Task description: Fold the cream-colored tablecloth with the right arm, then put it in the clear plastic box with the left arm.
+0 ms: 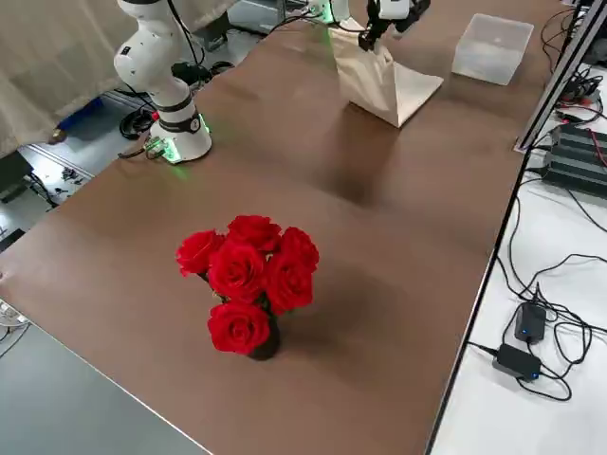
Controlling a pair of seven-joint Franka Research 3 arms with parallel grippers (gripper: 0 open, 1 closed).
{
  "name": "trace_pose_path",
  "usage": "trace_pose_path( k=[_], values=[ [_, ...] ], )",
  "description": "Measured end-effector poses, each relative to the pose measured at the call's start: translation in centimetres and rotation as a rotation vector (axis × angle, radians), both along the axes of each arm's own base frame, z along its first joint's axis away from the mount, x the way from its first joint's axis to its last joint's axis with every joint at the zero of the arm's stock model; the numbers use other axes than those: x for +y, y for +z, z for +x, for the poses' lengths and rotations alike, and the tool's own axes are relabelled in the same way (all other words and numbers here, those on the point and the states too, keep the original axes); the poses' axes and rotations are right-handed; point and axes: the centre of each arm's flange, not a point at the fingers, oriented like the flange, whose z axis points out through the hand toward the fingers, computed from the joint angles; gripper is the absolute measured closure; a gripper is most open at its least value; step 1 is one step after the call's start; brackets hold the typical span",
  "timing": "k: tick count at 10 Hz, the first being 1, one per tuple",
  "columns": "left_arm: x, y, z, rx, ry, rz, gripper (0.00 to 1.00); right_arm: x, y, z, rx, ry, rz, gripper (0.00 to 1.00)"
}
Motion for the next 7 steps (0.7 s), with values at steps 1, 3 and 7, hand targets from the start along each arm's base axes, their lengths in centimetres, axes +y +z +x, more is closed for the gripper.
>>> trace_pose_path(
  k=[1,3,7],
  values=[
    [0.0,0.0,0.0,0.0,0.0,-0.001,0.0,0.4,0.2,0.2,0.0,-0.008,0.001,0.92],
    [0.1,0.0,0.0,0.0,0.002,-0.002,0.0,1.1,-0.7,1.3,0.008,-0.031,-0.016,0.92],
    [0.1,0.0,0.0,-0.001,0.002,-0.002,0.0,5.1,-2.3,2.6,0.03,-0.067,-0.04,0.92]
  ],
)
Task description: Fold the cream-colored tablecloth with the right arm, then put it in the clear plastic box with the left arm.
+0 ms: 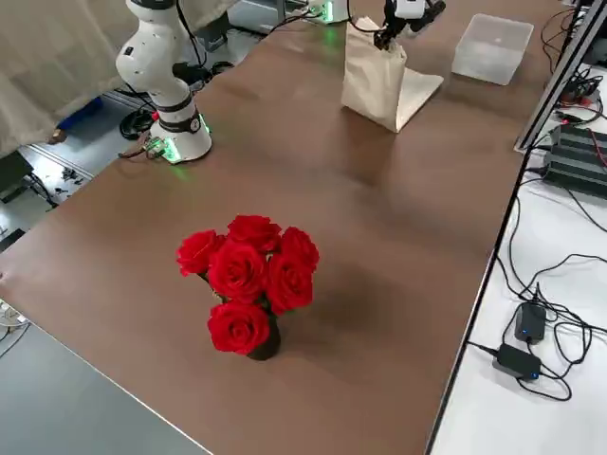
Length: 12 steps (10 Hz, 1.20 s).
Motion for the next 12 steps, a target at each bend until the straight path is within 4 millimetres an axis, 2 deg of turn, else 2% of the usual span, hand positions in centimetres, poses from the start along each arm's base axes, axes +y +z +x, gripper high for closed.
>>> trace_pose_path(
  k=[2,5,8,12],
  values=[
    [0.0,0.0,0.0,0.0,0.0,0.0,0.0,1.0,0.6,0.2,-0.007,-0.018,0.004,0.92],
    [0.0,0.0,0.0,0.0,0.001,0.0,0.0,3.5,0.6,0.6,-0.011,-0.031,0.002,0.92],
    [0.1,0.0,0.0,0.0,0.001,0.0,0.0,5.9,0.1,0.4,-0.008,-0.041,-0.007,0.92],
    [0.1,0.0,0.0,0.0,0.001,0.0,0.0,8.4,0.7,-0.8,-0.006,-0.055,-0.01,0.92]
  ],
)
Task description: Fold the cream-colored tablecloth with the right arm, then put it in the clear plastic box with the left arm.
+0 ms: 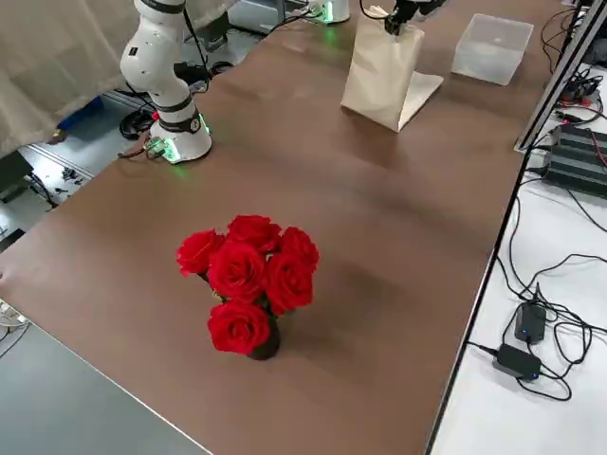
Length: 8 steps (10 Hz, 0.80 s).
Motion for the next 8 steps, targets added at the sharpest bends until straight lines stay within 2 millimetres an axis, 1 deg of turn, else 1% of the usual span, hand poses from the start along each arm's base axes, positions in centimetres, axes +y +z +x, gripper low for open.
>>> trace_pose_path(
  k=[2,4,8],
  values=[
    [0.0,0.0,0.0,0.0,0.0,0.0,0.0,1.8,0.2,-1.3,0.004,-0.008,-0.011,0.92],
    [0.0,-0.1,0.0,0.001,0.0,0.0,0.0,2.9,0.0,-2.1,0.004,-0.015,-0.029,0.92],
    [0.0,-0.3,0.1,0.004,0.0,0.0,0.0,4.5,-1.6,-1.5,-0.021,-0.054,-0.023,0.92]
  ],
)
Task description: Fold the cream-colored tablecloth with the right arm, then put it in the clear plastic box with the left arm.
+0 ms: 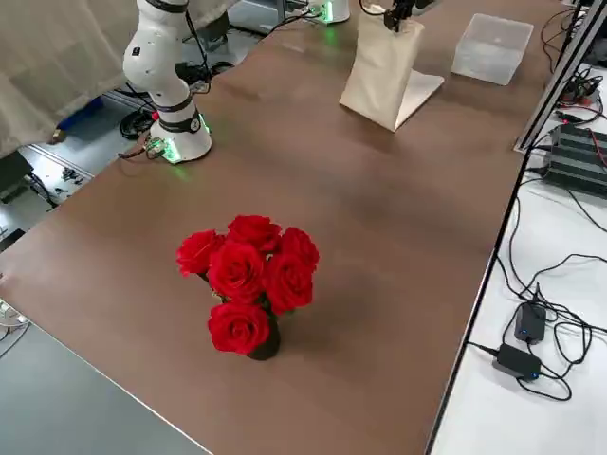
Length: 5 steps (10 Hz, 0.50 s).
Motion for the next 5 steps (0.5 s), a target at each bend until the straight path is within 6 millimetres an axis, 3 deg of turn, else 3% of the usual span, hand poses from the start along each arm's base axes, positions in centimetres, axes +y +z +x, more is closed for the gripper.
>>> trace_pose_path(
  k=[5],
  values=[
    [0.0,0.0,0.0,0.001,0.0,0.0,0.0,1.5,-1.2,2.0,-0.012,-0.003,0.02,0.92]
  ],
)
